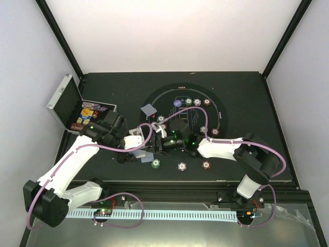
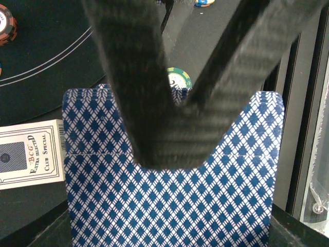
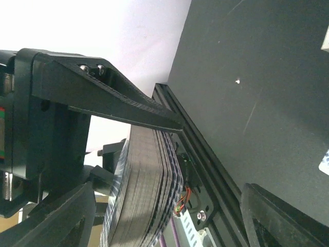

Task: Distribute texas hold em gaming equipment

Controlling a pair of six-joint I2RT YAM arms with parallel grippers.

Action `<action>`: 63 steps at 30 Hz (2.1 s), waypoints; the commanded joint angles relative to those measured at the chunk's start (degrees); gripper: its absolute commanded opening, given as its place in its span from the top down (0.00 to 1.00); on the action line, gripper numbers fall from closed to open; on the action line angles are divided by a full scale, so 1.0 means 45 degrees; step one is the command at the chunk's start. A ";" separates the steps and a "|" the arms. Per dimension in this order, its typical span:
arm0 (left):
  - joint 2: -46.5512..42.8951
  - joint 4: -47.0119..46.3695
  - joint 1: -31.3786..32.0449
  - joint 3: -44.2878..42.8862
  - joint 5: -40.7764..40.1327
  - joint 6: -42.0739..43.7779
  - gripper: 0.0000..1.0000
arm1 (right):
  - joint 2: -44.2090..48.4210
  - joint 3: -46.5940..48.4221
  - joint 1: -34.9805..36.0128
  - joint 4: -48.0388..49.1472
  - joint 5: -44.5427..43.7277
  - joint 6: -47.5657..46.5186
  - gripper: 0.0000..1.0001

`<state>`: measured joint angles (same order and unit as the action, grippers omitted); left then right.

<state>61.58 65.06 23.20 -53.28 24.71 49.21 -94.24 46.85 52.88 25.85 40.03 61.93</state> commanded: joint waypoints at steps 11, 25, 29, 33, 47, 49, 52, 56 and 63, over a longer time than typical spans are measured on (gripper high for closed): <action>-0.0168 -0.0126 -0.0039 -0.0314 0.0127 0.0136 0.98 | -0.1974 0.1546 0.0535 0.1495 0.0897 0.1135 0.25; -0.0423 -0.0260 -0.0039 -0.0252 0.0000 0.0084 0.99 | -0.1264 0.0389 -0.0350 -0.0226 0.0410 0.0431 0.39; -0.0471 -0.0298 -0.0039 -0.0222 -0.0039 0.0062 0.98 | -0.0837 0.0056 -0.0500 -0.0382 0.0369 0.0294 0.45; -0.0479 -0.0345 -0.0039 -0.0183 -0.0057 0.0063 0.99 | -0.0441 0.0105 -0.0522 -0.0932 0.0191 -0.0027 0.47; -0.0462 -0.0450 -0.0039 0.0018 -0.0210 0.0138 0.98 | 0.0293 0.0612 -0.0334 -0.1353 0.0217 -0.0131 0.34; -0.0423 -0.0487 -0.0039 0.0023 -0.0189 0.0138 0.98 | 0.0148 0.0849 -0.0095 -0.1402 0.0277 -0.0148 0.34; -0.0362 -0.0511 -0.0044 -0.0030 -0.0125 0.0099 0.99 | -0.0276 0.1061 0.0151 -0.1016 0.0428 0.0086 0.34; -0.0371 -0.0488 -0.0039 0.0001 -0.0135 0.0118 0.98 | -0.0904 0.1191 0.0303 -0.0270 0.0652 0.0577 0.34; -0.0488 -0.0473 -0.0041 0.0091 -0.0311 0.0183 0.98 | -0.0974 0.1085 0.0029 -0.0581 0.0485 0.0459 0.47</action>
<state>60.62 63.55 23.20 -52.40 23.05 49.28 -98.50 51.53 54.00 23.14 42.57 63.86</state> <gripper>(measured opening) 0.669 0.569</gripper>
